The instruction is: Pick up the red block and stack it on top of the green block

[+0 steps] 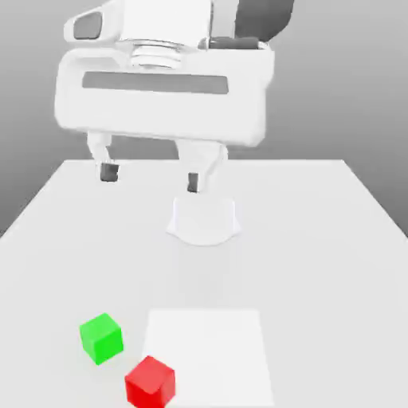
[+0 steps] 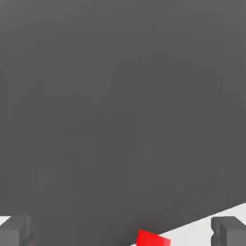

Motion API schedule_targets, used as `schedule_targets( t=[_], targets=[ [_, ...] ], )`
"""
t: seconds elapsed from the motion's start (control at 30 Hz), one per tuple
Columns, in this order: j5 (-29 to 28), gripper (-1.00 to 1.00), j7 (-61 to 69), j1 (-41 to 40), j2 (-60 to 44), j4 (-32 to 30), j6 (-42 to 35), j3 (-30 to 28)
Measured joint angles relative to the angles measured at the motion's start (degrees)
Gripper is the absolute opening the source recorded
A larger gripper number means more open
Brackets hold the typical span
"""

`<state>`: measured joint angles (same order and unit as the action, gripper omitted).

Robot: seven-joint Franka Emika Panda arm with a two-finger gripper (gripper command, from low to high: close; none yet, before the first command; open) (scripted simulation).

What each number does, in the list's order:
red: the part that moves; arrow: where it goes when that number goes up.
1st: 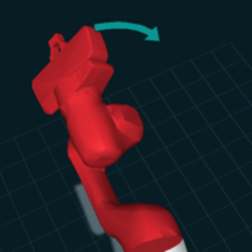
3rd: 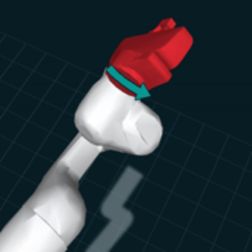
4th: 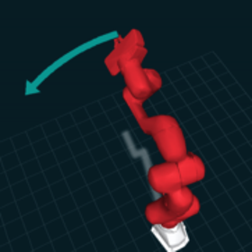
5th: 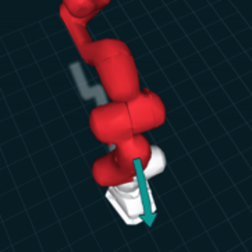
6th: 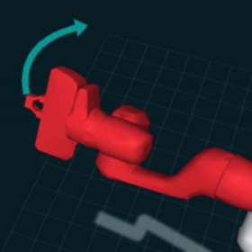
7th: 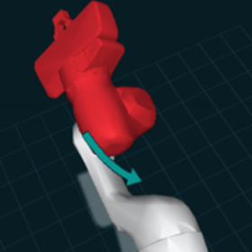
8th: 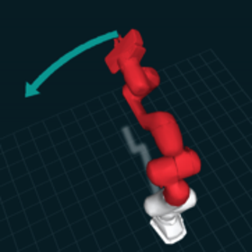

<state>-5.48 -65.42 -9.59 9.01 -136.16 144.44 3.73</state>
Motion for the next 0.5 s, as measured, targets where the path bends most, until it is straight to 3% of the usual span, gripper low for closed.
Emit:
schedule_targets(
  t=[0.33,0.5],
  targets=[
    [3.0,0.0,-6.7,-2.1,-20.4,-2.6,7.4,-0.8],
    [3.1,0.0,-7.7,-1.9,-30.7,-1.6,15.0,-1.4]
  ],
)
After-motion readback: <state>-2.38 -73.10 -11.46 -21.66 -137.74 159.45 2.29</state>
